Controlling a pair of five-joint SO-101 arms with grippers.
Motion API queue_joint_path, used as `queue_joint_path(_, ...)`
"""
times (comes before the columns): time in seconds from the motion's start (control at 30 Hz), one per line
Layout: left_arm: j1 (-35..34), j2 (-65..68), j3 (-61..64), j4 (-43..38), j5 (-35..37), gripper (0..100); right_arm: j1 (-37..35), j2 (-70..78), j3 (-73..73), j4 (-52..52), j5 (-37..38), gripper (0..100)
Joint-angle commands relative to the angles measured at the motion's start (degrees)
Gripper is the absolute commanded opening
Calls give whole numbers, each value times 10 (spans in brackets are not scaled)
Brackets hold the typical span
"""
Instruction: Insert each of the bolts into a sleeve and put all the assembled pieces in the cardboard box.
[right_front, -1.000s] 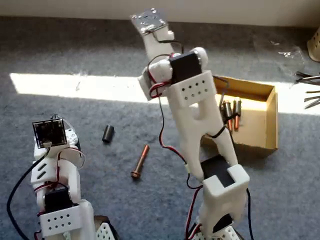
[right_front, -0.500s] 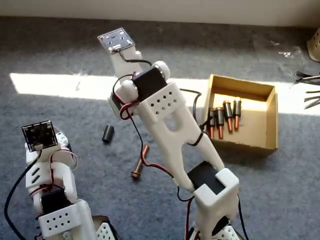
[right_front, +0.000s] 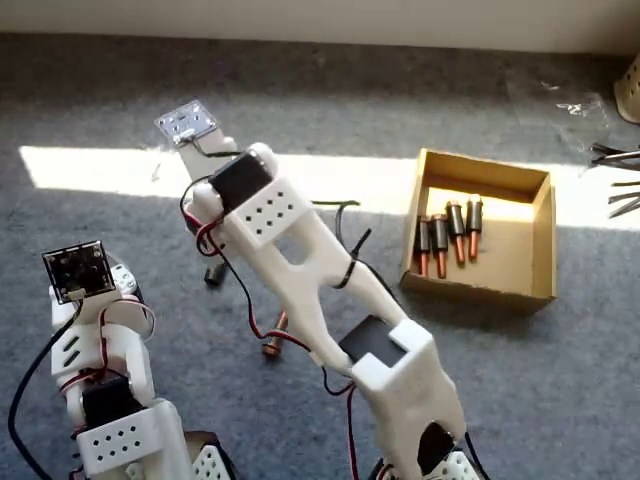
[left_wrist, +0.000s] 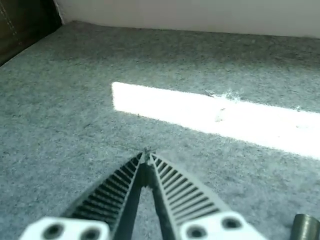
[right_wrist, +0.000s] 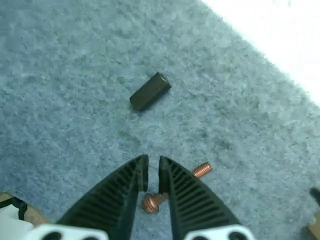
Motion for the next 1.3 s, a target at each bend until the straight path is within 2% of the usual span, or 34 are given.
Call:
queue_joint_path(0.0,-7,-7,-3,-10,-1,7,-4,28,-36,-22,-83,28)
queue_joint_path(0.1,-7,-7,-3,-10,-3,7,-4,44,-73,-24,-146,28)
queue_joint_path(0.33,-34,-7,17,-14,-2,7,-4,49,-133,-21,-214,28)
queue_joint_path(0.47,-32,-7,45,-67,-1,7,-5,50,-133,-22,-260,30)
queue_joint_path(0.57,-31,-7,46,-76,-1,7,-4,51,-132,-22,-303,31)
queue_joint_path(1.07,-31,-7,45,-76,-1,7,-12,154,-132,-57,-320,31)
queue_joint_path(1.27,-30,-7,45,-76,-1,7,-12,155,-128,-62,-380,34)
